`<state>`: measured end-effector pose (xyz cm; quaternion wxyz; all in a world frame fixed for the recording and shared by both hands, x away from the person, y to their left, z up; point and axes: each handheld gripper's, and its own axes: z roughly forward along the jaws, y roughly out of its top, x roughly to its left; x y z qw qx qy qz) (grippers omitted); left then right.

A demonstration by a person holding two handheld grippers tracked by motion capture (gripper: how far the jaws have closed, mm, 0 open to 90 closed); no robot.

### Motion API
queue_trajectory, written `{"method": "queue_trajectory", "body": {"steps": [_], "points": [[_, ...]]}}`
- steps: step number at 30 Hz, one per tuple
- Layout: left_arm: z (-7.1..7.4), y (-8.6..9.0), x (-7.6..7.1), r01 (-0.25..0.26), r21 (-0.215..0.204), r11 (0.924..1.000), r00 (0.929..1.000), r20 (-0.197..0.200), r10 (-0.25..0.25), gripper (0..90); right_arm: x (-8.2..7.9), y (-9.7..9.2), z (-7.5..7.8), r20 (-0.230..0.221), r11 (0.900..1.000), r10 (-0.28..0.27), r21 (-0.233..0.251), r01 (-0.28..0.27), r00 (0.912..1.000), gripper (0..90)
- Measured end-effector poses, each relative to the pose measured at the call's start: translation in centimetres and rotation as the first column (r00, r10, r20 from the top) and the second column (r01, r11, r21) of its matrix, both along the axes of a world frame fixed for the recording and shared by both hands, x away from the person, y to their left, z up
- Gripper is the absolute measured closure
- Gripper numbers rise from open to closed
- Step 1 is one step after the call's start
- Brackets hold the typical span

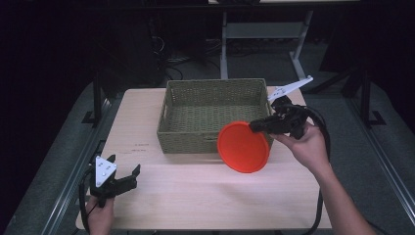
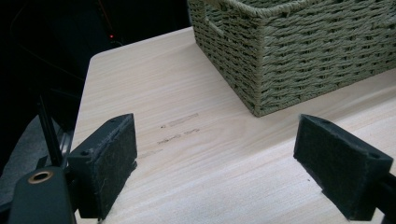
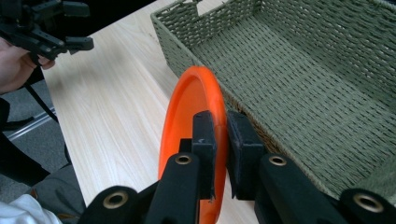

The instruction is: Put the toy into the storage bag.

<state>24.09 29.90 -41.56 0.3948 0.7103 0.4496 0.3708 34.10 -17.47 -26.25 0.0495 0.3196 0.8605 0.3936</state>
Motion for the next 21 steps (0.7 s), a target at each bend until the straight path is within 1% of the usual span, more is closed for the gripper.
{"method": "queue_trajectory", "body": {"steps": [2, 10, 11, 17, 21], "points": [[0.0, 0.0, 0.0, 0.000, -0.002, 1.0000, 1.0000, 0.000, 0.000, 12.8, 0.0, 0.1, 0.0, 0.000, 0.9999, 0.004, -0.010, -0.004, 1.0000, 82.4], [0.0, -0.2, 0.0, 0.003, 0.000, 1.0000, 1.0000, 0.000, -0.003, 12.8, 0.5, 0.3, 0.7, 0.010, 1.0000, 0.001, 0.001, -0.001, 0.9999, 82.4], [0.0, -0.1, 0.0, 0.001, -0.003, 1.0000, 1.0000, 0.000, -0.001, 12.8, 0.8, 0.5, 1.2, 0.018, 1.0000, 0.001, 0.005, -0.001, 0.9998, 82.4], [0.0, 0.0, 0.0, 0.001, 0.002, 1.0000, 1.0000, 0.000, -0.001, 12.8, 1.7, 1.3, 2.6, 0.039, 1.0000, 0.004, 0.000, -0.004, 0.9992, 82.4], [0.0, 0.0, 0.0, -0.001, -0.008, 1.0000, 1.0000, 0.001, 0.001, 12.8, 2.5, 1.8, 3.3, 0.040, 1.0000, 0.002, 0.008, -0.002, 0.9992, 82.4]]}}
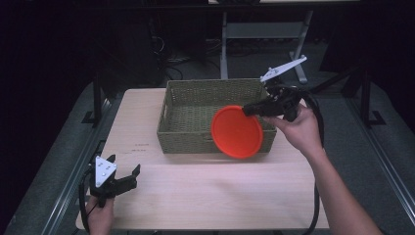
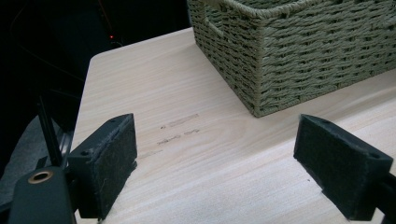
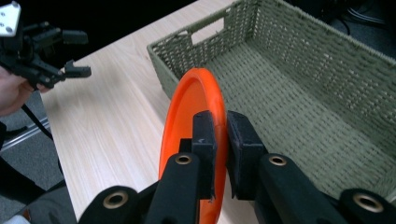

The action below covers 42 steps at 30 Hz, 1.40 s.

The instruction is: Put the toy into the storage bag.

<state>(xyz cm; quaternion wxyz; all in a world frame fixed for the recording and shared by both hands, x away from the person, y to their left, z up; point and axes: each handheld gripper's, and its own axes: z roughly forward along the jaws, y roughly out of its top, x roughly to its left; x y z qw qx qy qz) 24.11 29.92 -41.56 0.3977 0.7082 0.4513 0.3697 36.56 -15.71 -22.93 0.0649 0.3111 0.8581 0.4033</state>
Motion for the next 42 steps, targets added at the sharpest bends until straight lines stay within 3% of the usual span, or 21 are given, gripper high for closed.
{"method": "queue_trajectory", "body": {"steps": [19, 33, 42], "points": [[0.0, 0.3, 0.0, -0.007, -0.007, 1.0000, 1.0000, 0.002, 0.007, 12.8, 4.4, 1.9, 3.3, 0.001, 0.9984, -0.053, 0.019, 0.053, 0.9986, 82.4], [0.0, 0.3, 0.0, -0.009, -0.007, 0.9999, 1.0000, 0.002, 0.009, 12.8, 7.9, 1.6, 1.8, -0.048, 0.9893, -0.139, 0.037, 0.141, 0.9891, 82.4], [0.0, 0.4, -0.1, -0.008, -0.007, 0.9999, 1.0000, -0.002, 0.008, 12.8, 10.0, 1.4, 0.3, -0.072, 0.9778, -0.199, 0.051, 0.203, 0.9773, 82.4]]}}
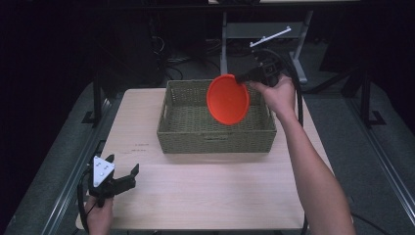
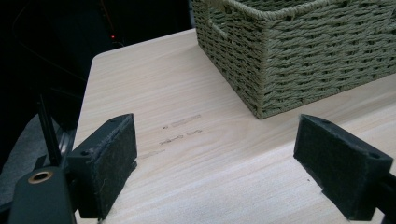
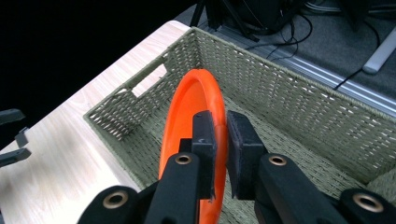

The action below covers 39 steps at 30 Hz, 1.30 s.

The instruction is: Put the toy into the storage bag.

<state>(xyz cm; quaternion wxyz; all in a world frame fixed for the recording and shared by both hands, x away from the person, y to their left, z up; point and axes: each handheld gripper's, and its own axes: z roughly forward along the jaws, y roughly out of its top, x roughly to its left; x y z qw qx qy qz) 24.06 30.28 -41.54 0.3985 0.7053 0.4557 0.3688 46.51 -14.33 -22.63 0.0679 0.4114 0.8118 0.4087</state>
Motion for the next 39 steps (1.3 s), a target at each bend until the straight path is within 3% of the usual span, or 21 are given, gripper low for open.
{"method": "queue_trajectory", "body": {"steps": [6, 16, 18, 28, 39], "points": [[0.0, 0.0, 0.0, -0.003, -0.008, 1.0000, 1.0000, 0.005, 0.003, 12.8, 1.2, 0.1, -1.5, -0.019, 0.9996, -0.026, -0.008, 0.026, 0.9995, 82.4], [0.0, 0.1, 0.0, -0.005, -0.009, 0.9999, 1.0000, 0.008, 0.005, 12.8, 2.6, -0.3, -4.2, -0.037, 0.9954, -0.093, 0.017, 0.094, 0.9950, 82.3], [0.1, 0.2, 0.0, -0.003, 0.007, 1.0000, 1.0000, -0.002, 0.003, 12.8, 2.9, -0.3, -4.9, -0.049, 0.9948, -0.101, 0.008, 0.102, 0.9937, 82.3], [0.0, 0.1, 0.0, -0.004, -0.003, 1.0000, 1.0000, 0.000, 0.004, 12.8, 3.5, 0.1, -8.0, -0.081, 0.9929, -0.118, -0.025, 0.116, 0.9897, 82.3], [0.0, 0.1, 0.0, -0.004, 0.002, 1.0000, 1.0000, 0.001, 0.004, 12.8, 3.9, 0.9, -9.4, -0.101, 0.9900, -0.124, -0.080, 0.116, 0.9871, 82.3]]}}
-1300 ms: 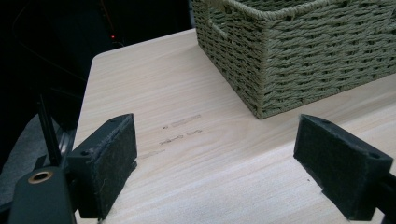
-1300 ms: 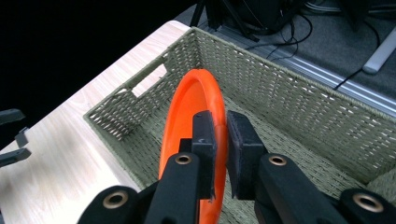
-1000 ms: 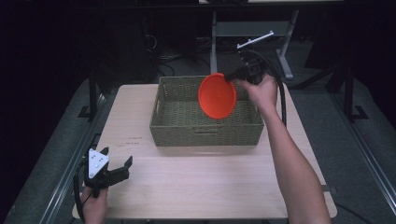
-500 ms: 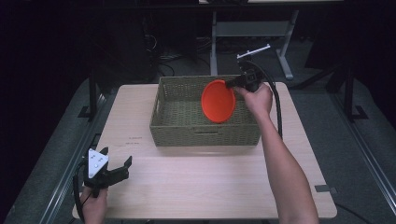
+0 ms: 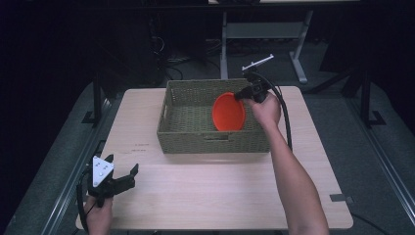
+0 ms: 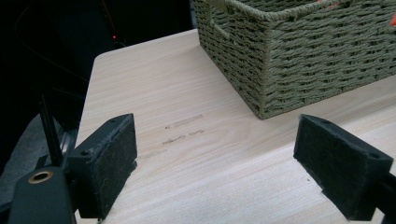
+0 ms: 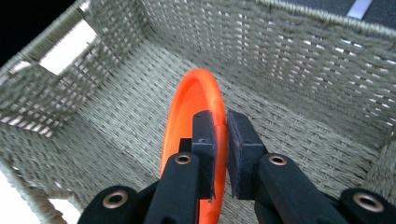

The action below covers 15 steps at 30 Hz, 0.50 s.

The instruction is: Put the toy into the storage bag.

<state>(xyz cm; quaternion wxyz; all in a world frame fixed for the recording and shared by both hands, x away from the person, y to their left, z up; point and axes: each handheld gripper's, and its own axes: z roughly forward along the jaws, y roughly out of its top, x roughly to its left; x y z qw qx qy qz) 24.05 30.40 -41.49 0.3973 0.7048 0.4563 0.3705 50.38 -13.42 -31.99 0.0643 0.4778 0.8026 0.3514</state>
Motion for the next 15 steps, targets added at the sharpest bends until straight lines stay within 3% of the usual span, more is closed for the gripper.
{"method": "queue_trajectory", "body": {"steps": [9, 15], "points": [[0.0, 0.0, 0.0, -0.002, -0.003, 1.0000, 1.0000, 0.002, 0.002, 12.8, 0.1, 0.8, -1.1, -0.016, 0.9993, 0.020, -0.032, -0.020, 0.9997, 82.3], [0.0, 0.0, 0.0, -0.002, -0.002, 1.0000, 1.0000, 0.001, 0.002, 12.8, 0.2, 1.1, -1.7, -0.028, 0.9957, 0.028, -0.087, -0.030, 0.9992, 82.2]]}}
